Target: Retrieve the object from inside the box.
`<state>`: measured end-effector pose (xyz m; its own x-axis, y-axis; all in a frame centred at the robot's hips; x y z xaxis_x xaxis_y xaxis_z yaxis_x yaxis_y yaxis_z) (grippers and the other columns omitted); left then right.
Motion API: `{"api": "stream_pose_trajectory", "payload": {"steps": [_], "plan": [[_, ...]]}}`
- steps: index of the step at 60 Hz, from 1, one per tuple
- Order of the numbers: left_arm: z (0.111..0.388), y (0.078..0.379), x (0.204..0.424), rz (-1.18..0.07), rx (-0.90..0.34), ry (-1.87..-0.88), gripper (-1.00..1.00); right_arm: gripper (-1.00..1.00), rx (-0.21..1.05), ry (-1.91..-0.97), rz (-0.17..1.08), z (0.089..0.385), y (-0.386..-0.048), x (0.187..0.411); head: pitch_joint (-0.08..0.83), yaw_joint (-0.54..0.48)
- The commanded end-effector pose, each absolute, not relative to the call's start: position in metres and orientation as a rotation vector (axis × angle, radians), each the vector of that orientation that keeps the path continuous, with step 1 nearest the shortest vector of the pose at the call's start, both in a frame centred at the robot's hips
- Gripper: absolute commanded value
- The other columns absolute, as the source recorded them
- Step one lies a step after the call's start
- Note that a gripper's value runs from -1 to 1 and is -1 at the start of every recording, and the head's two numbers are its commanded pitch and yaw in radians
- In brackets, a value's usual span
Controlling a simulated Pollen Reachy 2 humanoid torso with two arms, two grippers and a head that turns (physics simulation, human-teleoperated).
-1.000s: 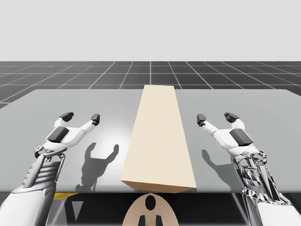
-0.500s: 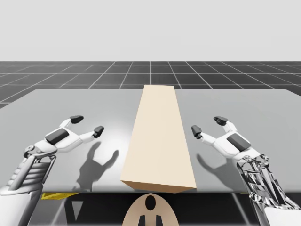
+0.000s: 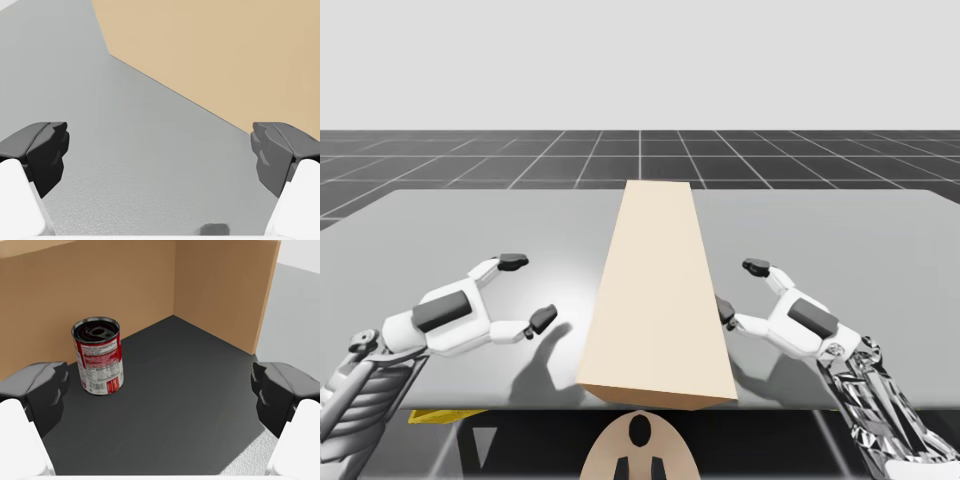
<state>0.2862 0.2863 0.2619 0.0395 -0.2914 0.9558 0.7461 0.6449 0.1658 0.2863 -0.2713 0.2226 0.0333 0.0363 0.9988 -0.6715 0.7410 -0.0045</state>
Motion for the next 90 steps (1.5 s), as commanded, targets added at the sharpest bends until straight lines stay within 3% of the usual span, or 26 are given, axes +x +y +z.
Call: {"api": "stream_pose_trajectory", "payload": {"steps": [1, 18, 40, 60, 75, 90], "plan": [[0.269, 0.270, 0.281, -0.961, -0.489, -1.248, -1.00, -1.00, 0.588, -1.437, 0.633, 0.221, -0.265, 0.287, 0.050, 0.00], [0.268, 0.258, 0.282, -0.982, -0.496, -1.252, -1.00, -1.00, 0.573, -1.421, 0.664, 0.209, -0.249, 0.310, 0.056, -0.01], [0.269, 0.251, 0.280, -1.003, -0.493, -1.264, -1.00, -1.00, 0.603, -1.394, 0.738, 0.187, -0.190, 0.350, 0.075, -0.01], [0.270, 0.251, 0.276, -1.011, -0.500, -1.283, -1.00, -1.00, 0.606, -1.368, 0.730, 0.156, -0.160, 0.379, 0.092, -0.01], [0.270, 0.249, 0.274, -1.019, -0.503, -1.293, -1.00, -1.00, 0.569, -1.355, 0.774, 0.131, -0.129, 0.393, 0.101, -0.01], [0.273, 0.248, 0.268, -1.038, -0.495, -1.306, -1.00, -1.00, 0.590, -1.350, 0.821, 0.126, -0.098, 0.398, 0.113, 0.01]]}}
